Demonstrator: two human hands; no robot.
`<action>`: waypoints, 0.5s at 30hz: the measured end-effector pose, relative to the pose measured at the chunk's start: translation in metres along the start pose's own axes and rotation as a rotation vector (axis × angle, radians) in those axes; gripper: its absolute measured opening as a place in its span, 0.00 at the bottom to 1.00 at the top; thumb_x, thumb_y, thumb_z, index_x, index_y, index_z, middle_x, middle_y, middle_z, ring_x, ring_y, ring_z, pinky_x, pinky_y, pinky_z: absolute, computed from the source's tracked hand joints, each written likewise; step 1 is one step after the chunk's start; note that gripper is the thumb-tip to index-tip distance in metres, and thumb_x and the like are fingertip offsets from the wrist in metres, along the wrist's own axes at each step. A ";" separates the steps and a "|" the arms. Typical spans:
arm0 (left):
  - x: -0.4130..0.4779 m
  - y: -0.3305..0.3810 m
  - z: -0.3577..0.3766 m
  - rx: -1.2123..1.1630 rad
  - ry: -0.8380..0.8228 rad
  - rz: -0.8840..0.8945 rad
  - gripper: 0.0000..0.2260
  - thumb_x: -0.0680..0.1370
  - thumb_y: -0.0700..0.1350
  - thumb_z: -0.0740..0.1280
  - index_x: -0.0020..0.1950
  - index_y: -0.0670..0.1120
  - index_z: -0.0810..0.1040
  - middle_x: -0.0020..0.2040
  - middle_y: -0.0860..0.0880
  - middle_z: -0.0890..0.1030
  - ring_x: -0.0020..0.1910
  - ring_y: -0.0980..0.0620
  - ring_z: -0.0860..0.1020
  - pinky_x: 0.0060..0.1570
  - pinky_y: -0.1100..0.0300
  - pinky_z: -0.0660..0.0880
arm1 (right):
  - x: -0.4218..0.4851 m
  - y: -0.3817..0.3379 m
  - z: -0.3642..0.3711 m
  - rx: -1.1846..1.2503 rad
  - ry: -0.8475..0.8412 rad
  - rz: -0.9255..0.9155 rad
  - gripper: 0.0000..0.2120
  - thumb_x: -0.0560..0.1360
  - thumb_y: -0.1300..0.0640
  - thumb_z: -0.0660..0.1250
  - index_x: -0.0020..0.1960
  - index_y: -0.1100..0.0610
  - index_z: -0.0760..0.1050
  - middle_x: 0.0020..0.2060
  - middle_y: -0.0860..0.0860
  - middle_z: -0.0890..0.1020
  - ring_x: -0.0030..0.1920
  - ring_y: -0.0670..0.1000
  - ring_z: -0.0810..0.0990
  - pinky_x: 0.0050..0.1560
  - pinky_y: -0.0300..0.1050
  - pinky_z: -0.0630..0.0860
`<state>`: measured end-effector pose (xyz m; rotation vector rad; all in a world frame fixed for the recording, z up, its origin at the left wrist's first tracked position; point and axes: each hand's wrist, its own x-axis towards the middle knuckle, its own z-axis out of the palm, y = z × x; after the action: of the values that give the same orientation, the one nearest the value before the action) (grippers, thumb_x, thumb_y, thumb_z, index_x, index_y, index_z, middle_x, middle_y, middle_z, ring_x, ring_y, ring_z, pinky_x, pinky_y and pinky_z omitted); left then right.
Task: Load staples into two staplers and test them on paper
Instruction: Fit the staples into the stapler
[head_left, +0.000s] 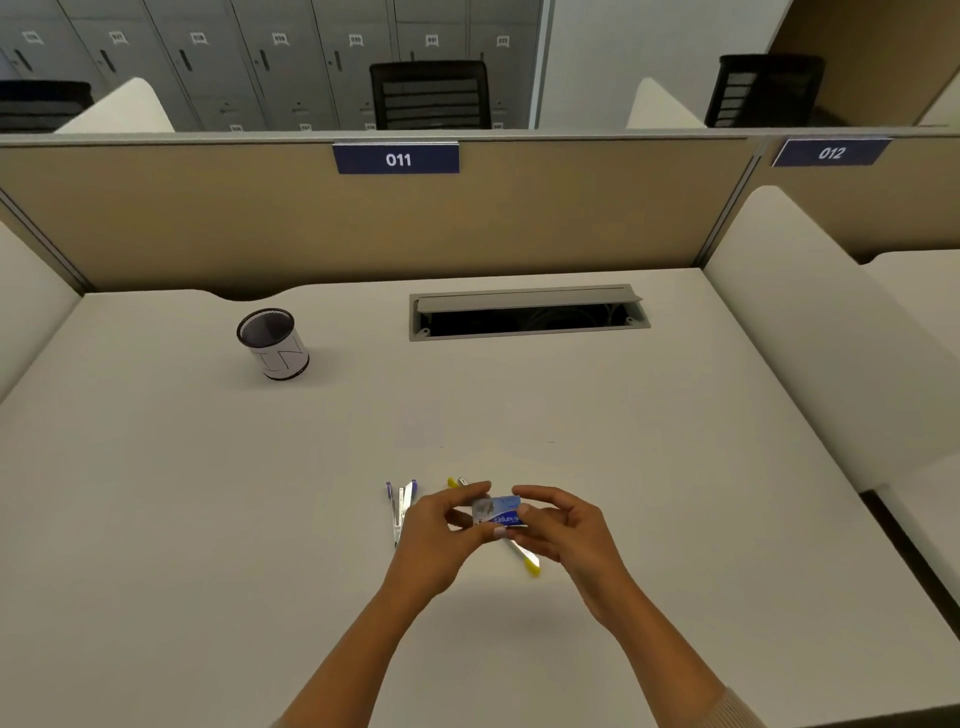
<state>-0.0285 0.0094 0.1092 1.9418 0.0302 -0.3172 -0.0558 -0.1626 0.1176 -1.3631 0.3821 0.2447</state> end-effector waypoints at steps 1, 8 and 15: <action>0.002 -0.001 0.000 -0.062 0.019 -0.034 0.20 0.69 0.48 0.77 0.60 0.54 0.79 0.51 0.57 0.83 0.44 0.57 0.82 0.44 0.70 0.77 | 0.002 0.000 0.001 -0.017 0.022 -0.022 0.10 0.77 0.62 0.69 0.57 0.55 0.81 0.43 0.56 0.87 0.45 0.55 0.87 0.44 0.40 0.82; 0.007 -0.004 0.009 -0.615 -0.055 -0.304 0.11 0.78 0.46 0.67 0.57 0.43 0.81 0.47 0.45 0.86 0.48 0.48 0.85 0.44 0.62 0.81 | 0.009 0.009 0.012 -0.039 0.098 -0.112 0.10 0.76 0.63 0.69 0.54 0.53 0.82 0.41 0.53 0.87 0.43 0.52 0.87 0.42 0.37 0.81; 0.013 -0.010 0.007 -0.634 -0.121 -0.295 0.11 0.81 0.46 0.62 0.60 0.48 0.80 0.51 0.47 0.86 0.51 0.47 0.84 0.47 0.60 0.81 | 0.014 0.017 0.011 -0.087 0.132 -0.100 0.09 0.76 0.61 0.70 0.53 0.50 0.82 0.44 0.50 0.87 0.46 0.49 0.86 0.44 0.37 0.81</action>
<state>-0.0193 0.0057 0.0949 1.2839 0.3048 -0.5464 -0.0478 -0.1490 0.0985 -1.4839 0.4159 0.0890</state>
